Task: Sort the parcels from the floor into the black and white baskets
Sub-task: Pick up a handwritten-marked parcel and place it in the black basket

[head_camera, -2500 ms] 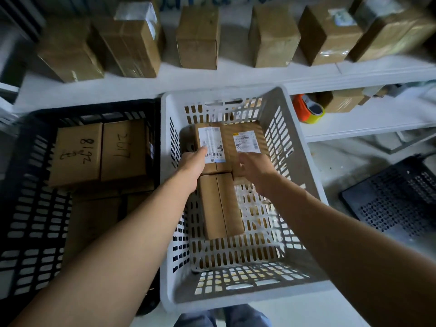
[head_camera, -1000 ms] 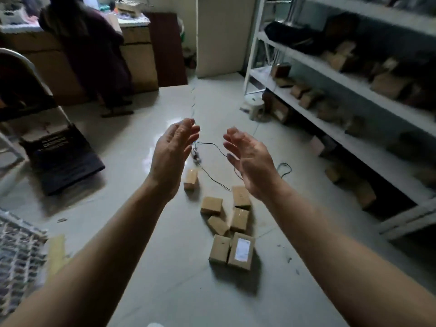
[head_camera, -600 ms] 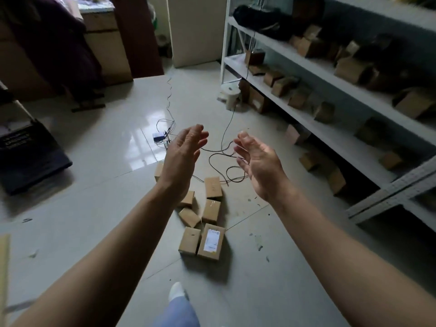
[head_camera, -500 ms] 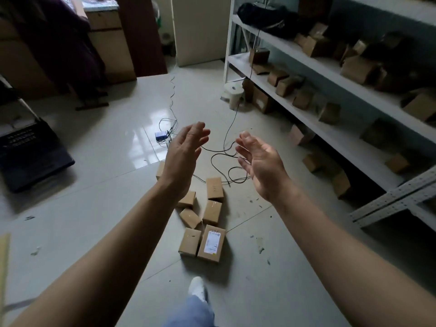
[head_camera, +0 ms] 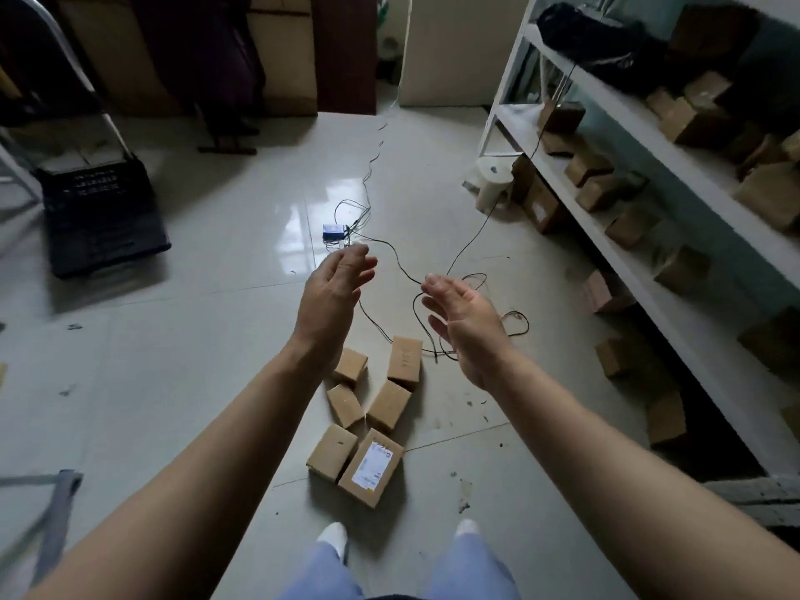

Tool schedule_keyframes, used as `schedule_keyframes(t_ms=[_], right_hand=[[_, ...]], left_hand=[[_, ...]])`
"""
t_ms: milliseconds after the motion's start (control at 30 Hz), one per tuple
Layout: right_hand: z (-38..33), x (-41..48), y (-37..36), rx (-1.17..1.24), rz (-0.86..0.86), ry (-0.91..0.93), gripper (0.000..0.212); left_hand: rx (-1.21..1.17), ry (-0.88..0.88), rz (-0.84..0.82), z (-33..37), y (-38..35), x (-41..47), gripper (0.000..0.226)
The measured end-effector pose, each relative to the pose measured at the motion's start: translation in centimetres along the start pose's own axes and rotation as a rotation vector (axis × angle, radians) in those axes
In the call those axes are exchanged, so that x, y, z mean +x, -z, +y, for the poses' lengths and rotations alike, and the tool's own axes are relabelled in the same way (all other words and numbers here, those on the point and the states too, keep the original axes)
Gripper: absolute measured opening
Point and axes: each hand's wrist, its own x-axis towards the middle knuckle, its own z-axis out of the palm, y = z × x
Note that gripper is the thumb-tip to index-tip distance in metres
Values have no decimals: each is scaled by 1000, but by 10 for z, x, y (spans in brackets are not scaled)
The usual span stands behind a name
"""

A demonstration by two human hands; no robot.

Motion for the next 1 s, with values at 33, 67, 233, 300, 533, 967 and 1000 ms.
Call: schedule_keyframes(t_ms=[33, 67, 233, 300, 533, 967, 1000], right_hand=[[2, 11, 0, -28, -47, -4, 7], [6, 22, 2, -55, -91, -12, 8], [45, 72, 13, -252, -312, -89, 32], [71, 92, 19, -339, -398, -115, 35], [208, 158, 33, -613, -512, -248, 43], [575, 258, 74, -887, -520, -429, 49], [597, 265, 75, -908, -522, -434, 51]], left_hand=[[-11, -2, 45, -4, 0, 4, 29], [-27, -4, 92, -10, -1, 8, 26], [-114, 31, 393, -68, -9, 11, 25], [-144, 75, 508, -105, -14, 15, 24], [-164, 350, 828, -277, -1, 22, 31], [-57, 803, 992, -663, 44, 30, 25], [-34, 822, 984, -687, 48, 31, 28]])
